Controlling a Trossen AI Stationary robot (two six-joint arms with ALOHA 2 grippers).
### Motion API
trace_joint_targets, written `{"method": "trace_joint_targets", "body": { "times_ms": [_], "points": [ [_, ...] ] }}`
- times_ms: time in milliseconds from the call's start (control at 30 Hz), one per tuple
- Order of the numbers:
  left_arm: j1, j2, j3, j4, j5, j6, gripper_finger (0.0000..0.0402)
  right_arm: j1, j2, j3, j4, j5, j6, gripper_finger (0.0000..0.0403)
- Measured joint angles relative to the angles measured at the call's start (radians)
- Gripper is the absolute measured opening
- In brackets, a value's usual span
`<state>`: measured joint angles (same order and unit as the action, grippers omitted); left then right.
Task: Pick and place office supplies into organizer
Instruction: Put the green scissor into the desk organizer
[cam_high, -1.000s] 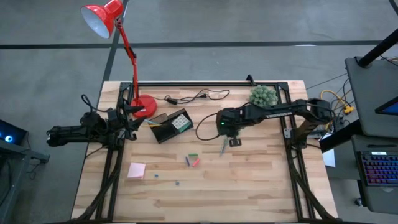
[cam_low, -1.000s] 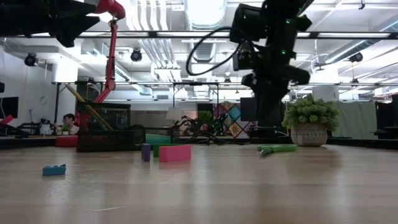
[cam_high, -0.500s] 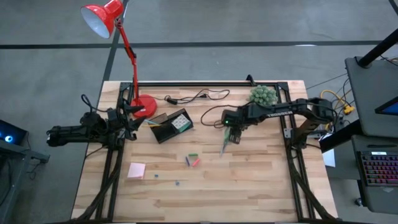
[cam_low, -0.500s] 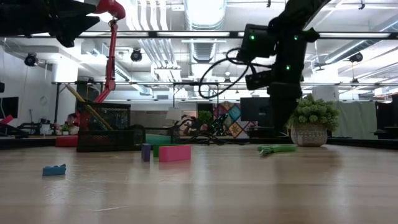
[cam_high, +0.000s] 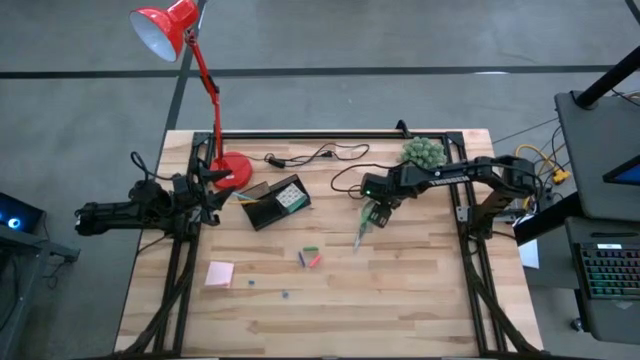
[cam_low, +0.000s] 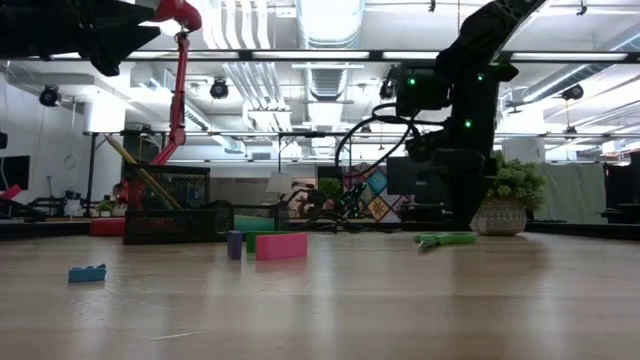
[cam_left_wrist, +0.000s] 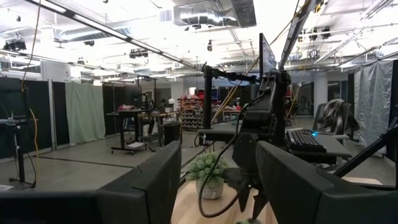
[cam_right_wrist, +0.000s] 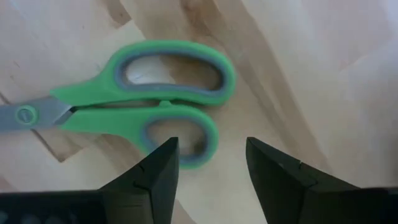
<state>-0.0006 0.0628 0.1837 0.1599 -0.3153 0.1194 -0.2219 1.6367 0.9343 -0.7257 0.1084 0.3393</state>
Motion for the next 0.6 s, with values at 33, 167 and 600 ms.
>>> {"method": "trace_joint_targets", "body": {
  "times_ms": [33,167,600],
  "points": [
    [0.000,0.000,0.000,0.000,0.000,0.000,0.0196,-0.003,0.000,-0.002,0.000,-0.011,0.006,0.0174],
    [0.000,0.000,0.000,0.000,0.000,0.000,0.0196,-0.010,0.000,-0.004,0.002,-0.021,0.043,0.0167],
    [0.000,0.000,0.000,-0.001,0.000,0.001,0.0196,-0.034,0.000,-0.007,0.003,-0.037,0.259,0.0155]
  ]
}}
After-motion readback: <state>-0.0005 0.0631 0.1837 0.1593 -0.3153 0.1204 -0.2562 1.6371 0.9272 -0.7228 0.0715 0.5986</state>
